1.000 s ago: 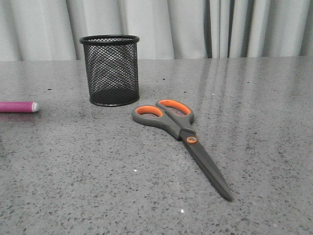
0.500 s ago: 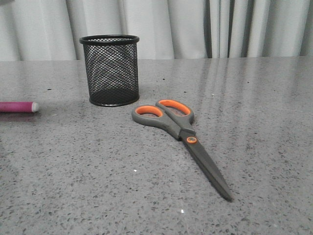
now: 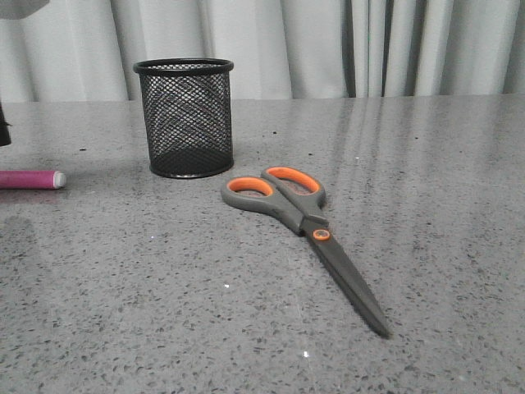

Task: Put pen and scissors into bin
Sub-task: 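Lower the left gripper and grasp the pink marker upright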

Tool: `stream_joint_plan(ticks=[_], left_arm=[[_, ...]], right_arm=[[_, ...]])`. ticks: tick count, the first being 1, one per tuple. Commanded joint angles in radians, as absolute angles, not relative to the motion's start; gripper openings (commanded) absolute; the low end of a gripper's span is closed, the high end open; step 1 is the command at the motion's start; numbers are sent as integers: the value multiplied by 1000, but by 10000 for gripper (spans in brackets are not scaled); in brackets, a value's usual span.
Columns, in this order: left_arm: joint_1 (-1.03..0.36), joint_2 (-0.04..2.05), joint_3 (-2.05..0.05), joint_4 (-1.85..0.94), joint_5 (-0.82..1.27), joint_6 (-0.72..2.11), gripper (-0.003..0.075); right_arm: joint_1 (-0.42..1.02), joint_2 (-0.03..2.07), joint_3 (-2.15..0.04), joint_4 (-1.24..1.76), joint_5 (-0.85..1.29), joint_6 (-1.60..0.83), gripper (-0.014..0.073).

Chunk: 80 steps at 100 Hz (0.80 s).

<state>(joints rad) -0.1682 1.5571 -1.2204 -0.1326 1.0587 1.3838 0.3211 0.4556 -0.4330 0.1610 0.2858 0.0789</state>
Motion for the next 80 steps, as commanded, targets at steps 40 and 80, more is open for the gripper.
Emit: stream_joint_plan(ticks=[40,80], left_arm=[[-177,1652,-1306,-184,1082,1385,312],[-218,1674,-1312,-263,1097,1316,-19]], right_arm=[[321,467,-468,153,239,71,297],[321,467,-468,153,235,71,297]])
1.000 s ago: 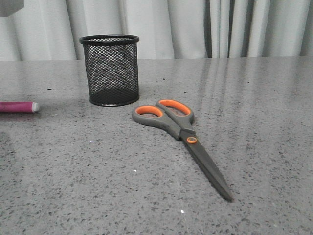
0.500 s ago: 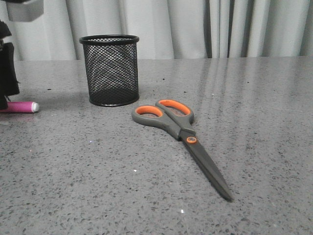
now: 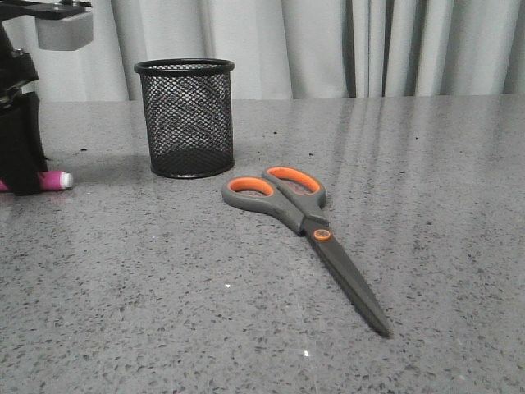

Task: Put pen and scissors into bin
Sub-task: 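Lower the left gripper and grasp the pink marker upright, then lift the pink marker and carry it above the black mesh holder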

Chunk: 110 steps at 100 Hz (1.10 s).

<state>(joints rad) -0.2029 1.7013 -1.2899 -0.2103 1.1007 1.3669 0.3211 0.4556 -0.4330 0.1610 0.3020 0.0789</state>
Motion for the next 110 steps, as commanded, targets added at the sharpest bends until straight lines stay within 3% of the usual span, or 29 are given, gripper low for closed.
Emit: stream_joint_plan(ticks=[1,19,41,54,82,110], left_arm=[[-218,1672,-1312,-264,1097,1309,-19],[-216,1603,-1343,-356,1043,1282,-19],[-189,1431,-1354,-452,829,1069,-19],[-186,1343,-1354,-673,717,1071,-19],[-209,1312,-1312,-1478,735,1565,-19],[-235,1409,-1233,-1798,842,1862,-19]], right_arm=[[321,467,-468,153,235,71,297],[321,467,-468,153,235,71,297],[321,467,-468,153,235,71,297],[321,467,-468,153,235,71,297],[321,467,-468,153,235,71,297],[321,467,-468,153,235,71,297]])
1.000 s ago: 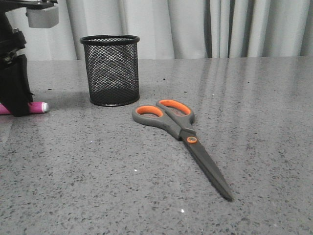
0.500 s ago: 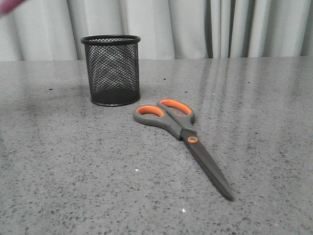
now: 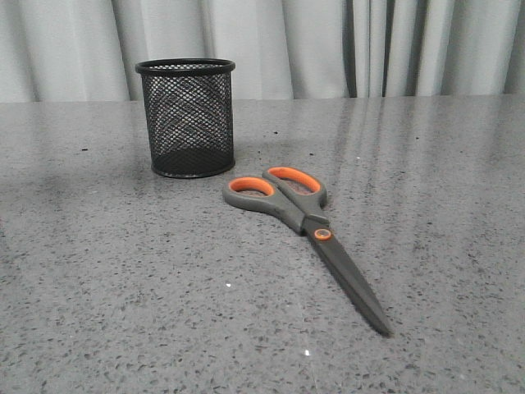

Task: Put pen and scissors into bin
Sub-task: 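Lift the pink marker and carry it above the black mesh holder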

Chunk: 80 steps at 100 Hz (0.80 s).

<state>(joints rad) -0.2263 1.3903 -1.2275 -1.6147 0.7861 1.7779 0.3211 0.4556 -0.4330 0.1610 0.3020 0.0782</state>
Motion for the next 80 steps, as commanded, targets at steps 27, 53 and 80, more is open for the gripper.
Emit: stream_joint_plan(ticks=[27,53,80], left_arm=[[-235,1558,-1228,-1850,962,1937,-19],[-235,1639,-1228,-1778,953,1937,-19],[-235,1690,-1228,-1768,963,1935,-18]], right_arm=[[321,467,-468,153,243,71,297],[321,467,-468,155,270,71,297],[321,467,-468,156,272,71,297]])
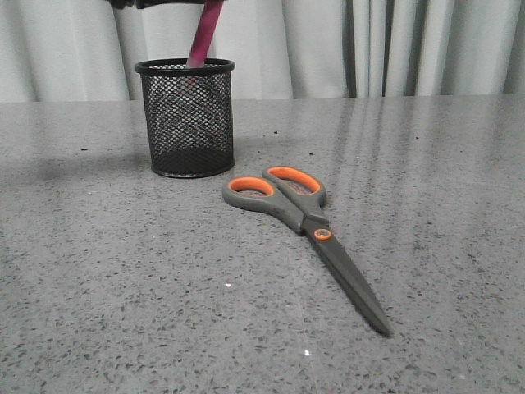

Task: Put pen and scissors into bin
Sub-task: 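Lift the pink marker and carry it above the black mesh holder, then lower the marker into the holder and open the left gripper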

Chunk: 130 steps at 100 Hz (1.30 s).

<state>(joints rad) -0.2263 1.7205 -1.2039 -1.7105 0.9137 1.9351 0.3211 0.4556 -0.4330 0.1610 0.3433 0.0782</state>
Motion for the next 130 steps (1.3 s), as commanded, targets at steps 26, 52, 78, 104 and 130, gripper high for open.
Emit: stream_joint_plan(ticks=[26,52,78,104,130], left_arm=[[-215,1687,-1228,-1794,975,1909,390],[-65,1599,-1234,-1799,1282,1778,265],[35,1279,-1234,-1641,1281,1624,-19],[-25,960,-1234,-1551,1258,1609,-19],[-132,760,-1230,-1312,1168,1466,-19]], right_arm=[[321,467,-468,160,286,71,297],[321,467,-471,203,286,71,297],[437,521,-645,218,324,-54,297],[586,805,-946,217,553,-110,297],[600,1145,-1111,219,818,-94,297]])
